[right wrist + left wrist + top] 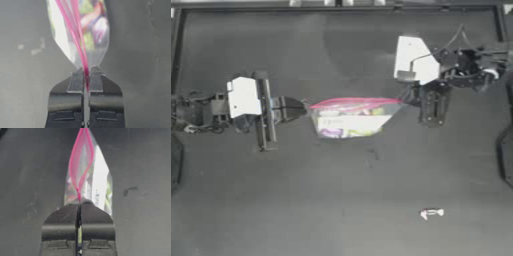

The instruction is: Put candy in bag

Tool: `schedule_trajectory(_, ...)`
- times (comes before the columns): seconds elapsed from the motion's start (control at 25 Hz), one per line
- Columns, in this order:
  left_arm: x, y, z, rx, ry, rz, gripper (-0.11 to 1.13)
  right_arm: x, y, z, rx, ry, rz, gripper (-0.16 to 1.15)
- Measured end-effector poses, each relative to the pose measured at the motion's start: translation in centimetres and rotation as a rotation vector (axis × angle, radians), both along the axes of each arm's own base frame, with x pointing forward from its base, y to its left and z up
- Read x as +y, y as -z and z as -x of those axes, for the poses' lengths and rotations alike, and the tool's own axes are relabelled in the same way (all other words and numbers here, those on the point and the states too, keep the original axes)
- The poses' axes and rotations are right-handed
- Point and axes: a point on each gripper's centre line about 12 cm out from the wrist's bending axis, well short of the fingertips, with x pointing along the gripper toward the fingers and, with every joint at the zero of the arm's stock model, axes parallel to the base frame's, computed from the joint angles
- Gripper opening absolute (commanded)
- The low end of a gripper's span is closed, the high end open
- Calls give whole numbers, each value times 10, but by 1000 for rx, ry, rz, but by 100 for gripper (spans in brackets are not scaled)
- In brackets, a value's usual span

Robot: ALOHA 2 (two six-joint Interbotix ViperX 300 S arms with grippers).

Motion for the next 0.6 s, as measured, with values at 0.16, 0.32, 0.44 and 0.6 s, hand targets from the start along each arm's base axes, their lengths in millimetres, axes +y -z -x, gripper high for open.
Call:
schedule_trajectory(0.16, 1, -10, -1, 12, -3, 2, 3, 9, -14, -3, -44, -20, 1, 6)
schedule_trajectory(0.32, 0, -22, 0, 13, 2, -12, 4, 20, -29, -5, -94, -32, -1, 6)
schedule_trajectory(0.44, -4, -29, 3, 13, 13, -20, 4, 25, -36, -5, -115, -34, -2, 6)
schedule_trajectory(0.6, -8, -37, 6, 12, 25, -21, 4, 34, -43, -7, -134, -57, -1, 6)
